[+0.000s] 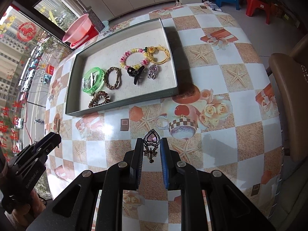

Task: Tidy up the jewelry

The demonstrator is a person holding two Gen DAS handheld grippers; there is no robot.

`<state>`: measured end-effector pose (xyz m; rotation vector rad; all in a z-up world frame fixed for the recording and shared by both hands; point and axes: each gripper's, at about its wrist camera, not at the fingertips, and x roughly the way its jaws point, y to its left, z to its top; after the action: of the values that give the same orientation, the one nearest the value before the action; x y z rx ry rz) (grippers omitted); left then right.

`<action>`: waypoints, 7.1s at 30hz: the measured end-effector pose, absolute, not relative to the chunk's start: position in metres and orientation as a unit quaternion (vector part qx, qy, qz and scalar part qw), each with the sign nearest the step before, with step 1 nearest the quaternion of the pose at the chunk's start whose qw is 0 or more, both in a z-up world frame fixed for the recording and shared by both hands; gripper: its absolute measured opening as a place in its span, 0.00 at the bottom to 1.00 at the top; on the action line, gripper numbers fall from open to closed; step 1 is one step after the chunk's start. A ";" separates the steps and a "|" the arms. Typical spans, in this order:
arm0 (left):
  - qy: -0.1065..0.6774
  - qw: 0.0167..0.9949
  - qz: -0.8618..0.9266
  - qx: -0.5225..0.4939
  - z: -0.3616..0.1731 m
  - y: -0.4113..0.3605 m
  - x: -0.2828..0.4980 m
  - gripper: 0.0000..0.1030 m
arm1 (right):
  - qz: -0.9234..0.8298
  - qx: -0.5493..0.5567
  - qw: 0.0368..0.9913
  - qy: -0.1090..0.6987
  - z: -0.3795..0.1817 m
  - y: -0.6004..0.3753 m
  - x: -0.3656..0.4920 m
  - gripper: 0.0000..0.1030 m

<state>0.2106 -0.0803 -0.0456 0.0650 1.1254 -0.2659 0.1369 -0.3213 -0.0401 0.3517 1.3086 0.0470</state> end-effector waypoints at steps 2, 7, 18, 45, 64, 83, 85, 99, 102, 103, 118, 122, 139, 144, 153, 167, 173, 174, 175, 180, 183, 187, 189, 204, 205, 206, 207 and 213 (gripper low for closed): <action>0.528 0.840 -0.122 0.030 -0.042 -0.082 0.218 0.31 | 0.026 0.162 0.781 0.603 -0.037 -0.322 0.145 0.18; 0.524 0.843 -0.115 0.028 -0.040 -0.087 0.237 0.31 | 0.035 0.162 0.784 0.598 -0.033 -0.326 0.169 0.18; 0.526 0.846 -0.086 0.021 -0.053 -0.095 0.280 0.31 | 0.044 0.156 0.786 0.596 -0.039 -0.329 0.223 0.18; 0.547 0.834 -0.052 0.058 -0.106 -0.106 0.316 0.31 | 0.041 0.120 0.775 0.619 -0.100 -0.317 0.287 0.18; 0.547 0.833 -0.051 0.070 -0.104 -0.112 0.317 0.31 | 0.047 0.122 0.769 0.626 -0.107 -0.310 0.289 0.38; 0.551 0.830 -0.045 0.074 -0.094 -0.113 0.313 0.31 | 0.048 0.139 0.772 0.619 -0.084 -0.312 0.266 0.41; 0.548 0.832 -0.043 0.076 -0.092 -0.113 0.313 0.31 | 0.047 0.139 0.773 0.617 -0.080 -0.314 0.264 0.41; 0.536 0.840 -0.032 0.075 -0.075 -0.107 0.317 1.00 | 0.042 0.143 0.778 0.610 -0.065 -0.317 0.256 0.41; 0.517 0.852 -0.024 0.076 -0.066 -0.105 0.313 1.00 | 0.041 0.142 0.778 0.611 -0.065 -0.316 0.255 0.41; 0.520 0.850 -0.026 0.073 -0.066 -0.105 0.313 1.00 | 0.041 0.140 0.777 0.612 -0.065 -0.315 0.255 0.41; 0.541 0.837 -0.020 0.076 -0.065 -0.090 0.287 1.00 | 0.045 0.129 0.767 0.627 -0.067 -0.299 0.247 0.58; 0.547 0.833 -0.024 0.076 -0.064 -0.086 0.270 1.00 | 0.050 0.130 0.763 0.631 -0.066 -0.295 0.238 0.72; 0.552 0.832 -0.003 0.057 -0.056 -0.061 0.204 1.00 | 0.054 0.123 0.776 0.616 -0.061 -0.280 0.170 0.86; 0.547 0.836 -0.006 0.053 -0.054 -0.056 0.186 1.00 | 0.051 0.075 0.800 0.593 -0.054 -0.269 0.151 0.86; 0.529 0.847 -0.014 0.045 -0.040 -0.050 0.159 1.00 | 0.019 0.063 0.825 0.562 -0.039 -0.270 0.116 0.86; 0.491 0.870 -0.022 0.040 -0.025 -0.043 0.132 1.00 | -0.020 0.060 0.869 0.490 -0.011 -0.268 0.081 0.86; 0.474 0.879 -0.026 0.033 -0.022 -0.040 0.126 1.00 | -0.023 0.057 0.886 0.460 -0.003 -0.264 0.071 0.86; 0.472 0.881 -0.026 0.032 -0.021 -0.039 0.125 1.00 | -0.023 0.055 0.889 0.455 -0.002 -0.262 0.070 0.86; 0.470 0.882 -0.027 0.030 -0.021 -0.039 0.125 1.00 | -0.022 0.054 0.891 0.450 0.000 -0.261 0.069 0.86; 0.461 0.887 -0.024 0.025 -0.017 -0.036 0.124 1.00 | -0.017 0.050 0.902 0.428 0.009 -0.254 0.067 0.86; 0.457 0.889 -0.024 0.022 -0.015 -0.034 0.125 1.00 | -0.016 0.049 0.904 0.424 0.013 -0.252 0.068 0.86; 0.453 0.891 -0.022 0.022 -0.012 -0.033 0.125 1.00 | -0.018 0.051 0.906 0.420 0.016 -0.252 0.068 0.86; 0.452 0.891 -0.023 0.021 -0.011 -0.033 0.126 1.00 | -0.018 0.052 0.906 0.420 0.017 -0.253 0.068 0.86; 0.451 0.892 -0.024 0.023 -0.011 -0.035 0.125 1.00 | -0.016 0.050 0.906 0.419 0.018 -0.252 0.069 0.86; 0.452 0.892 -0.023 0.023 -0.011 -0.035 0.125 1.00 | -0.016 0.051 0.906 0.420 0.018 -0.252 0.069 0.86; 0.452 0.892 -0.024 0.022 -0.011 -0.035 0.125 1.00 | -0.017 0.051 0.906 0.419 0.018 -0.251 0.069 0.86; 0.451 0.892 -0.024 0.022 -0.011 -0.035 0.124 1.00 | -0.017 0.052 0.906 0.420 0.018 -0.251 0.069 0.86; 0.453 0.891 -0.026 0.025 -0.011 -0.038 0.124 1.00 | -0.016 0.050 0.906 0.419 0.019 -0.250 0.069 0.86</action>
<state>0.1241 -0.0376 -0.0110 0.0510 0.9403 -0.0536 0.0695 -0.2496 0.0188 0.1036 0.8652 -0.0326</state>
